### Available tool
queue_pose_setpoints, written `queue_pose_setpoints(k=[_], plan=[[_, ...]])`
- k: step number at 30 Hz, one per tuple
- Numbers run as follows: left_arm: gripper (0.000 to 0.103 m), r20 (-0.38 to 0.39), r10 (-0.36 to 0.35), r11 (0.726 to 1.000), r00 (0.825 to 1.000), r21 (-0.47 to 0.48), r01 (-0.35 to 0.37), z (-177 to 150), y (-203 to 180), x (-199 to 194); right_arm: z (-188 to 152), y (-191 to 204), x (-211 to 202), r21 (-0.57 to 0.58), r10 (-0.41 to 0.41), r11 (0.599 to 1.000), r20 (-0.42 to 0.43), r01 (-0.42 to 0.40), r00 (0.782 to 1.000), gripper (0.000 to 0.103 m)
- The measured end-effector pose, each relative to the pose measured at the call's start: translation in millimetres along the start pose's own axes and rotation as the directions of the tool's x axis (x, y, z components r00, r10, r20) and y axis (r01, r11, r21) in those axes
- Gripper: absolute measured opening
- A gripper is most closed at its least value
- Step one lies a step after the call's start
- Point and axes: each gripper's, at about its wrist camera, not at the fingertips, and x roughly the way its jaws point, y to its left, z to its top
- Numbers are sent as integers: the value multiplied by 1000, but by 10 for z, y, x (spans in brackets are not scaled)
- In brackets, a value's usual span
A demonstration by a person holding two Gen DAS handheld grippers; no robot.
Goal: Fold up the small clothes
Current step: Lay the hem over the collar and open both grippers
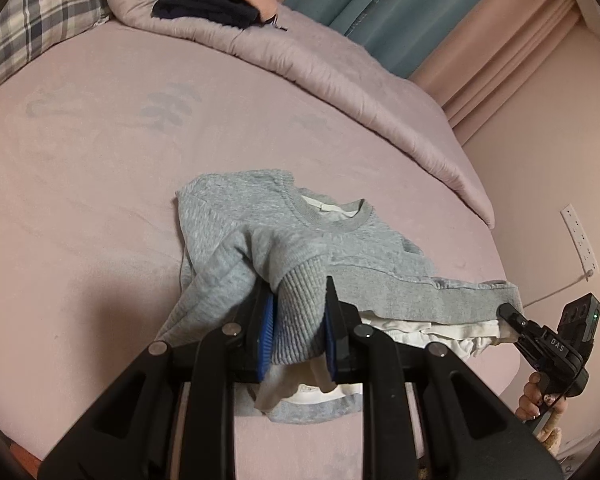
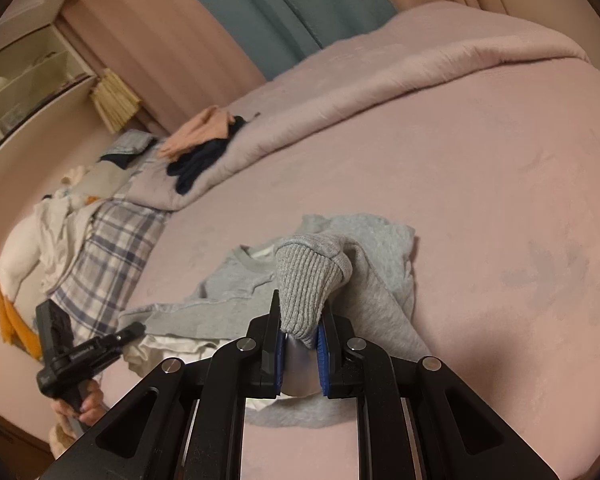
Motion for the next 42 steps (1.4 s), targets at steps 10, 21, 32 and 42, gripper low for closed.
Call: queue_pose_setpoints(k=[10, 21, 32, 42], plan=[[20, -56, 37, 999, 998, -18, -38, 147, 41, 253, 74, -33, 159, 48, -31, 998, -60, 34, 998, 15], [20, -150, 86, 992, 985, -79, -99, 353, 282, 768, 217, -308, 590, 121, -88, 987, -144, 106, 986, 15], [37, -203, 74, 985, 976, -139, -103, 394, 444, 922, 212, -444, 804, 147, -124, 977, -212, 157, 969, 18], [77, -121, 57, 993, 991, -92, -68, 178, 292, 380, 231, -257, 326, 7, -210, 977, -134, 213, 968, 58]])
